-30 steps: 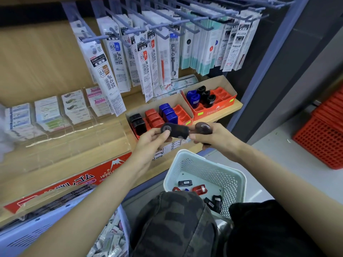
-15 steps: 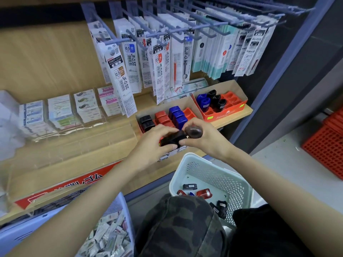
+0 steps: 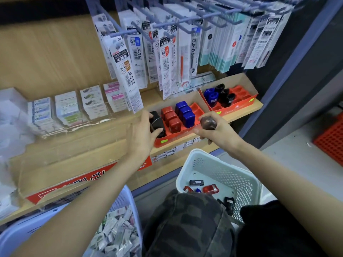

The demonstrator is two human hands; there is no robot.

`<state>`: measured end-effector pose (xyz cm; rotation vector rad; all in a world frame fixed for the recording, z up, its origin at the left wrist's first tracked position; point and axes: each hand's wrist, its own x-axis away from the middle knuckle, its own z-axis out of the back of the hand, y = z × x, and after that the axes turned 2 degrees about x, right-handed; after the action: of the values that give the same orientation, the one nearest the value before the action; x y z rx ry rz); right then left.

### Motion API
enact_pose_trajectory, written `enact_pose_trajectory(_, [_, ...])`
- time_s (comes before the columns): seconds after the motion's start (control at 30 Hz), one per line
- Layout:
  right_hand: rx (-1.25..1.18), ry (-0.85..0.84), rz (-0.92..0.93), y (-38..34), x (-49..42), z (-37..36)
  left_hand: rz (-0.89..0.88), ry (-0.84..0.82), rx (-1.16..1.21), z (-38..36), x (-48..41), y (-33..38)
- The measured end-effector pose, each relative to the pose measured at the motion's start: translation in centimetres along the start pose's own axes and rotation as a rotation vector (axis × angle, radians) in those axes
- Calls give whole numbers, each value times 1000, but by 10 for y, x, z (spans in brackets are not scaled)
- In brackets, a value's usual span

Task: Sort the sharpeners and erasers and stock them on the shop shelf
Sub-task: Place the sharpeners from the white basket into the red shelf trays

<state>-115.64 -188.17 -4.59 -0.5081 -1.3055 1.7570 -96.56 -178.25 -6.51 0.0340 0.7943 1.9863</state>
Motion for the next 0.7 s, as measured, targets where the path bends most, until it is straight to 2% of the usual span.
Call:
enact_pose_trajectory(0.17, [-113,-7,-208,10,-4,13,-202,-30,-220,-9,0,-7])
enact_pose_trajectory(0.37, [-166,11,-220,21,-6,31,-259,-56,-363,-9,13,-15])
enact_pose_trajectory(0.47, [-191,40,-219,23,-4,35,-253,-19,-439,-6,16,-7])
enact_pose_trajectory(0.57, [-209,148,-167,26,-5,46,-271,20,-364,-8,7,21])
enact_pose_trajectory(0.7, [-330,404,-146,31,-17,73,-395,-60,-174,-32,-20,80])
